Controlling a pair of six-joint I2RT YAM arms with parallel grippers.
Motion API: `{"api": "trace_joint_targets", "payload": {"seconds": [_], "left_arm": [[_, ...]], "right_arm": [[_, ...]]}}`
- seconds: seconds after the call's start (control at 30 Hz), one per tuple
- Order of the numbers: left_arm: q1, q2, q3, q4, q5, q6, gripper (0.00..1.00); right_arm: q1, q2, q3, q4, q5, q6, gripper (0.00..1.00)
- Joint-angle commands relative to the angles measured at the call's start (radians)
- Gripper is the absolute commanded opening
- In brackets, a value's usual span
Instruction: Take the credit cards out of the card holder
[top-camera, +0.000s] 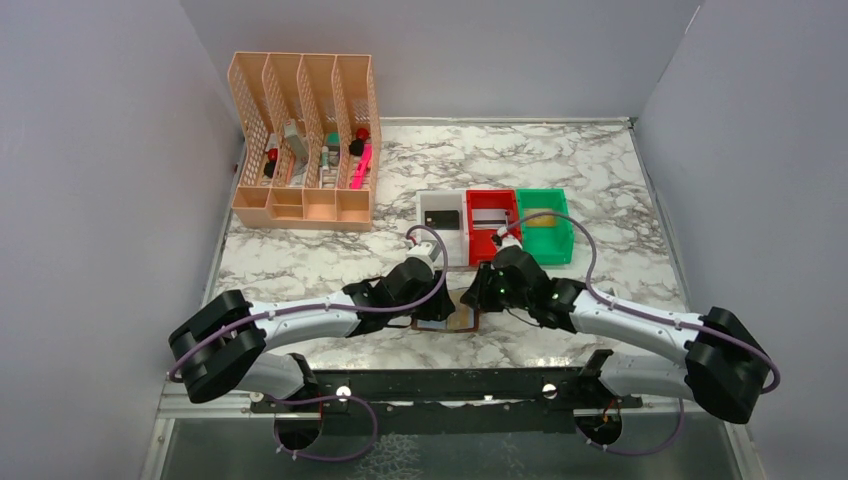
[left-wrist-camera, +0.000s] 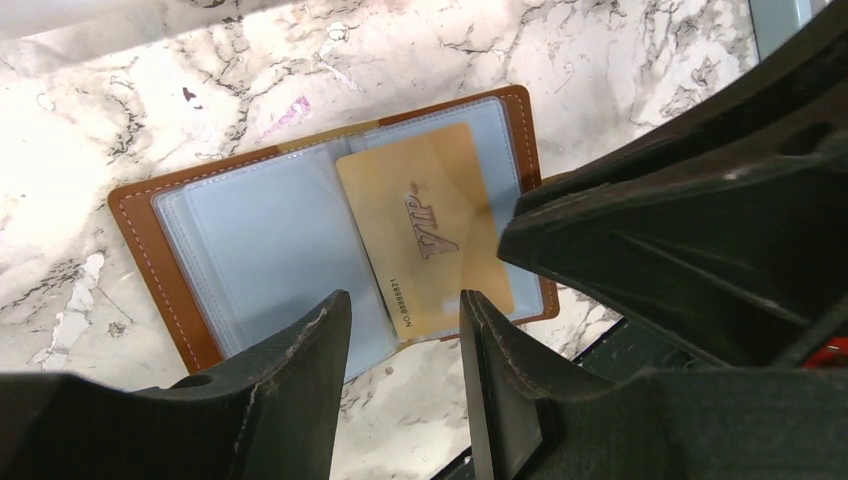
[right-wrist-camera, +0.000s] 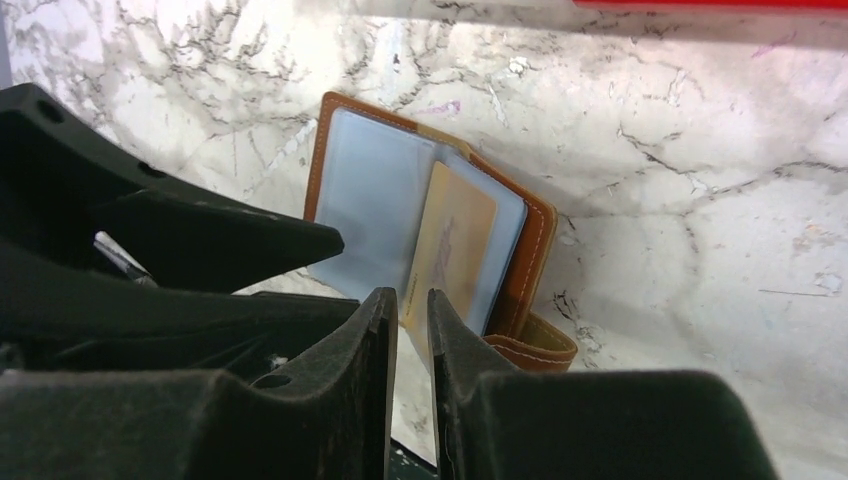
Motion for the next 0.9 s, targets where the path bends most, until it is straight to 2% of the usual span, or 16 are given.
{"api": "trace_joint_targets", "payload": {"seconds": [0.0,0.57,0.87], "left_arm": [[-0.003,-0.005,-0.002,-0.014,-0.021,-0.002,0.47],[-0.004,-0.001,-0.01,0.02,0.018,0.002,0.47],[-0.004,0.086,0.027,0.053,0.079,0.023,0.47]], "right_arm": [[-0.005,0.064,-0.024,0.042,-0.028,0.031,0.2],[-0.005,0.04,-0.097,0.007,0.058,0.077,0.2],[-0.005,0.04,-0.116,0.009,0.079,0.089,0.21]]}}
